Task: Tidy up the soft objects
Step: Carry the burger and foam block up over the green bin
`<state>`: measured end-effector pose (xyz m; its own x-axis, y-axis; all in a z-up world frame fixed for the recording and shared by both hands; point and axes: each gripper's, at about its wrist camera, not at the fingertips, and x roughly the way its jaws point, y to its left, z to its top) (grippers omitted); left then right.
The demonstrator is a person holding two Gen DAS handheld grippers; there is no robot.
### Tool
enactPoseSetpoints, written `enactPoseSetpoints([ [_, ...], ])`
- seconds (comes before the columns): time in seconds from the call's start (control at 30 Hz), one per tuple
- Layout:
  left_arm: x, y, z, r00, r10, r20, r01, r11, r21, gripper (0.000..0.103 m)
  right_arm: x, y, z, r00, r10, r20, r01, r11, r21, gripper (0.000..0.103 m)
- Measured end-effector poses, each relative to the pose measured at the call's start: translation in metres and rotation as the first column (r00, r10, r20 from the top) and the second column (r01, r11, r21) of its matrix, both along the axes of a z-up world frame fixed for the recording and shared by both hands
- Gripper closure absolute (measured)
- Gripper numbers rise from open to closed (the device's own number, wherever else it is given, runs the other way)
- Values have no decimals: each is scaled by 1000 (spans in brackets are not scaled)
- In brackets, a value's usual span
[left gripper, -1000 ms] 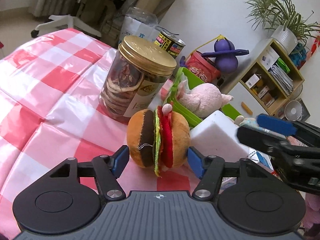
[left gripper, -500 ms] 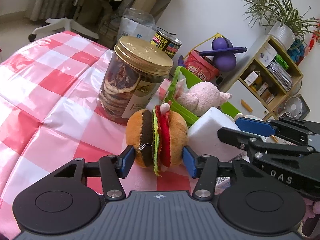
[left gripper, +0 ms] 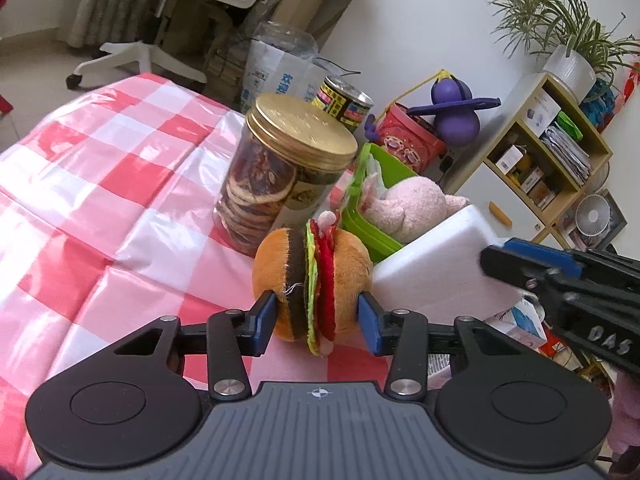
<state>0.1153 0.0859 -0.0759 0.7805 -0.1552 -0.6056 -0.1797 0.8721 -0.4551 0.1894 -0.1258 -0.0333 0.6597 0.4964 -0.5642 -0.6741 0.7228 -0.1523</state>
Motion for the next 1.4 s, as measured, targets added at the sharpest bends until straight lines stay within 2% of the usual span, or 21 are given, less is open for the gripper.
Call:
enactPoseSetpoints([
  [0.2, -6, 4, 11, 1000, -12, 18, 12, 1000, 15, 59, -2, -15, 20, 998, -55, -11, 56, 992, 115, 89],
  [0.33, -12, 2, 23, 999, -32, 43, 31, 999, 24, 60, 0, -33, 35, 993, -115, -18, 116, 971, 208, 89],
  [0.43, -13, -1, 34, 997, -46, 65, 44, 999, 30, 60, 6, -54, 47, 981, -189, -42, 192, 932, 306, 89],
  [0.5, -11, -4, 43, 995, -57, 82, 54, 998, 41, 60, 12, -70, 53, 967, -244, -71, 253, 893, 373, 89],
  [0.63, -2, -16, 63, 987, -107, 116, 93, 988, 120, 60, 30, -103, 60, 928, -349, -131, 369, 806, 463, 89],
  [0.8, 31, -37, 90, 973, -178, 145, 147, 968, 203, 60, 50, -131, 57, 873, -458, -168, 478, 732, 485, 89],
  [1.03, 96, -65, 106, 958, -256, 127, 209, 931, 298, 60, 82, -144, 40, 837, -503, -215, 538, 686, 490, 89],
  [1.17, 134, -80, 97, 958, -272, 94, 219, 900, 376, 60, 97, -139, 25, 831, -494, -253, 551, 675, 491, 89],
  [1.4, 173, -91, 66, 957, -290, 22, 252, 865, 434, 59, 121, -120, 2, 835, -479, -271, 549, 692, 468, 89],
])
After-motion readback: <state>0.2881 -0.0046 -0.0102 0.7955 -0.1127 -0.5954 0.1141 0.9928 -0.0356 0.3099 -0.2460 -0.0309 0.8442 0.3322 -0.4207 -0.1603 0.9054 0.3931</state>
